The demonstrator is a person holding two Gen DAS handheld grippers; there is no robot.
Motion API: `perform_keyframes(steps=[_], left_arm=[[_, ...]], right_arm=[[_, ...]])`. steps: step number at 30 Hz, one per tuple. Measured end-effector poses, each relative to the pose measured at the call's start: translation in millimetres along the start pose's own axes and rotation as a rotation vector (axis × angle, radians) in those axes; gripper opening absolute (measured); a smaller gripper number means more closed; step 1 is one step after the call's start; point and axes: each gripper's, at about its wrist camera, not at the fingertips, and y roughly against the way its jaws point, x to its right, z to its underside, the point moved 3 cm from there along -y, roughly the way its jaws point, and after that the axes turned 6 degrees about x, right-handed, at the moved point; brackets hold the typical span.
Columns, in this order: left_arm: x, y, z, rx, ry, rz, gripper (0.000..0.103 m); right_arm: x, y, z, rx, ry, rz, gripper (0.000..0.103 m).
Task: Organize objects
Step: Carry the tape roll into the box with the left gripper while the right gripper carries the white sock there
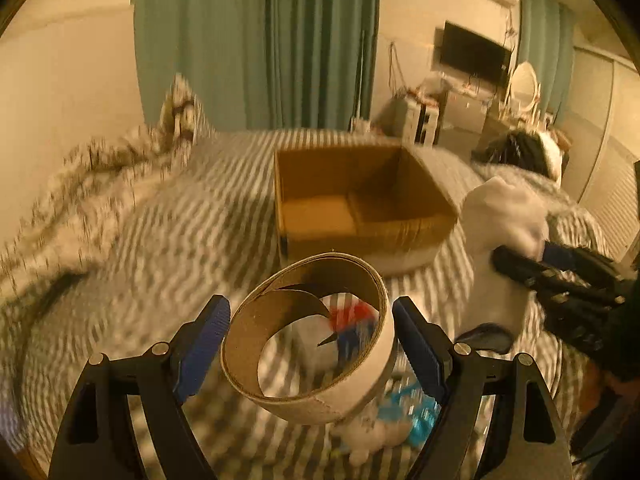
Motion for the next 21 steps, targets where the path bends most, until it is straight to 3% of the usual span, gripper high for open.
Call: perform_keyframes(steps=[5,11,15,21], left_arm=[[6,-9,-63,0.091,-0.032,0.007,0.085],[12,-65,-114,0.091,-0.074,-0.015,0.085],[19,-120,-122,0.034,-0.118,-0.053,0.085],[15,-184,-99,-0.047,-0.112,-0.025,0.085]], right_arm=[[13,14,-63,0.105,0.037,0.032,0.049],[18,-15,-106,0.131,0.085,0.041,0.049],[27,-66,-122,0.077,0.074,0.036,0.049],[41,-133,-113,0.008,0.053,0.036,0.051]])
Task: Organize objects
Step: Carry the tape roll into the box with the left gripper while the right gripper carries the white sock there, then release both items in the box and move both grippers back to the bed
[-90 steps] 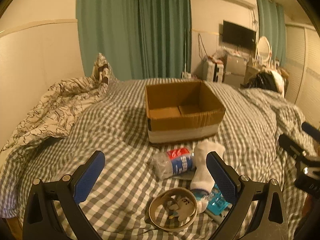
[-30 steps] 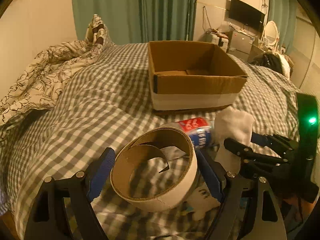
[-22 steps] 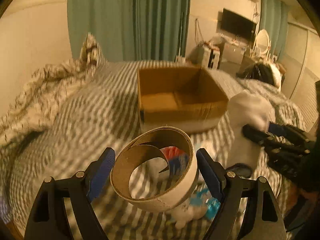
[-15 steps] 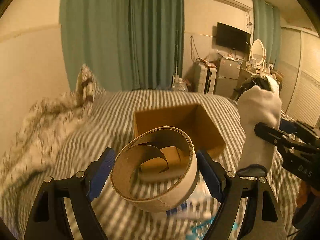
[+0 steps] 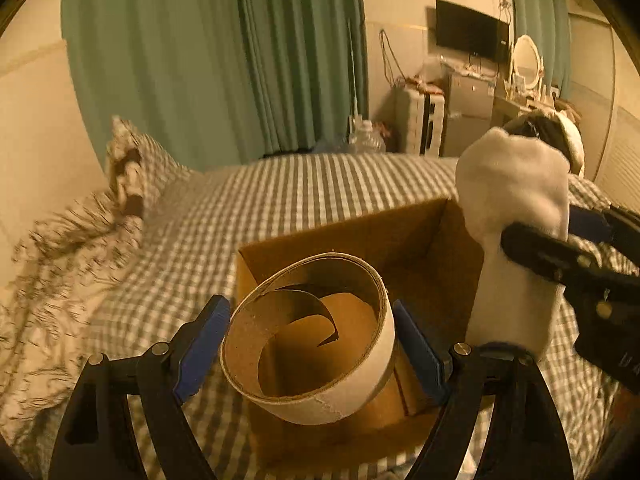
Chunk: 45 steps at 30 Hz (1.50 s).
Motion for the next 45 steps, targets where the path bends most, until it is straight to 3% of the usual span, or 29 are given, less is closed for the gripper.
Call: perform_keyframes(steps=[4,6,9,19,25,29,34,38,42,45], left_arm=[[3,-24,19,-0.043,-0.025,0.023,0.087],[5,-26,22,-0.045,-0.042,0.021,0.088],[11,-19,22,-0.043,-0.055,0.02,0.1],[7,91,3,0.072,-0.034,-0.008,0.1],[2,168,10,0.121,-0.011,0.007,0.1],[5,192,41,0.098,0.0,0.016,0.1],[22,191,100,0.004,-0.008,0.046,0.1],[39,174,150,-0.071,-0.049,0.04,0.1],[53,155,195,-0.13,-0.066,0.022,0.1],[58,137,220,-0.184,-0.076,0.021,0.1]], right_arm=[[11,-17,14,0.01,-0.031,-0.007,0.061],[15,-12,17,0.053,-0.046,-0.006,0.082],[20,5,14,0.093,-0.05,0.008,0.085],[16,124,-18,0.183,0.022,0.094,0.088],[8,200,-15,0.206,0.045,0.131,0.089],[-2,229,11,0.181,0.06,0.156,0.089],[-13,241,70,0.128,0.043,0.18,0.089],[-29,230,128,0.071,0.037,0.2,0.089],[-43,209,190,-0.022,-0.013,0.165,0.089],[-47,193,217,-0.083,0.004,0.157,0.089]])
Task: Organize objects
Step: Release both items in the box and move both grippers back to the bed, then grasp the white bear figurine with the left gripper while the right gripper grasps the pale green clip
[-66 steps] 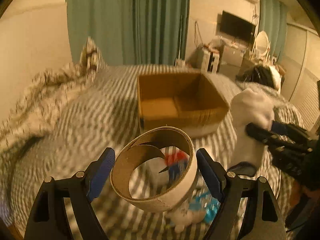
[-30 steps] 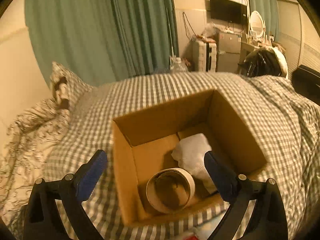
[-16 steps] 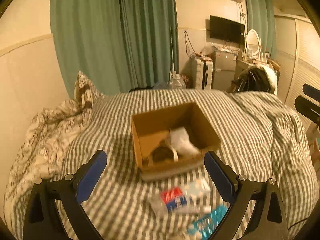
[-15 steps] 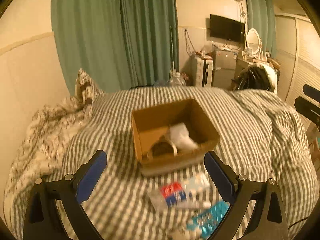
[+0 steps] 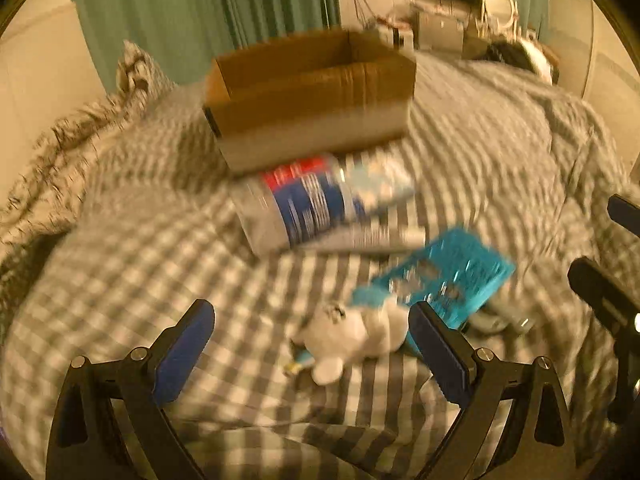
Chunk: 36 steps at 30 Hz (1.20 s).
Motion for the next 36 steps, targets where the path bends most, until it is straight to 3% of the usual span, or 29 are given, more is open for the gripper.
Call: perform_keyframes(steps=[5,8,10,12,18,24,32,34,35,36], left_arm=[[7,-15,7,-0.004,-0.015,0.024,0.1],[3,-26,7,-0.03,0.044,0.063,0.099],[1,-33,9,-0.047,0.081,0.1,0.091],[5,-37,11,-0.063,0.08,0.163,0.067],[2,-27,7,-0.084,0.086,0.192,0.067],[-25,0,-18,0.011,0.074,0.12,0.067],[-38,-11,-18,-0.008,0.088,0.087,0.067],[-37,-11,-17,-0.007,0.079,0.089,0.067],[-36,-11,-16,-0.007,0.074,0.09,0.067],[-36,-11,-16,-0.006,0.072,0.09,0.067]], right_arm=[[-1,-18,25,-0.045,0.021,-0.007,0.089],[2,-28,29,-0.072,-0.027,-0.039,0.089],[0,-30,32,-0.089,-0.036,-0.051,0.089],[-4,-31,32,-0.099,-0.025,-0.054,0.089],[-19,-30,31,-0.118,0.004,-0.09,0.089],[-47,-55,42,-0.197,0.061,-0.13,0.089],[-64,-87,52,-0.241,0.086,-0.153,0.089],[-63,-87,51,-0.245,0.082,-0.162,0.082],[-63,-86,51,-0.246,0.084,-0.17,0.07],[-64,-83,50,-0.248,0.091,-0.173,0.066]])
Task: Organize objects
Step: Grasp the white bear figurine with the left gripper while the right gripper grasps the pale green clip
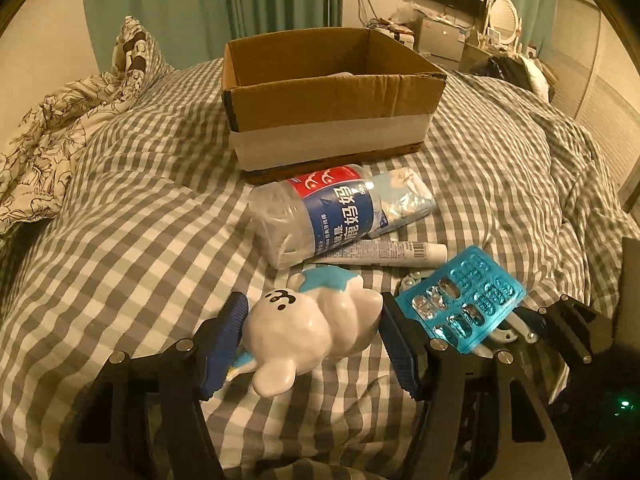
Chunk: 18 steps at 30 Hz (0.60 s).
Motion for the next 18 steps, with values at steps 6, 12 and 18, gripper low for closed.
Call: perform_keyframes(steps=[6,12,18], left_arm=[[-2,6,-3,0.01,0.009,0.007,0.067],[-2,16,-9,0.028,0.025,0.017,0.067],[1,31,-17,0.057,0.027,0.025,0.067]], right_arm=[[-1,15,-7,-0.007,0.006,-0.022,0.033],[6,43,-13,0.039,-0.005,0.01,0.033],[23,72,-22,0.101,-0.043,0.055,0.032]])
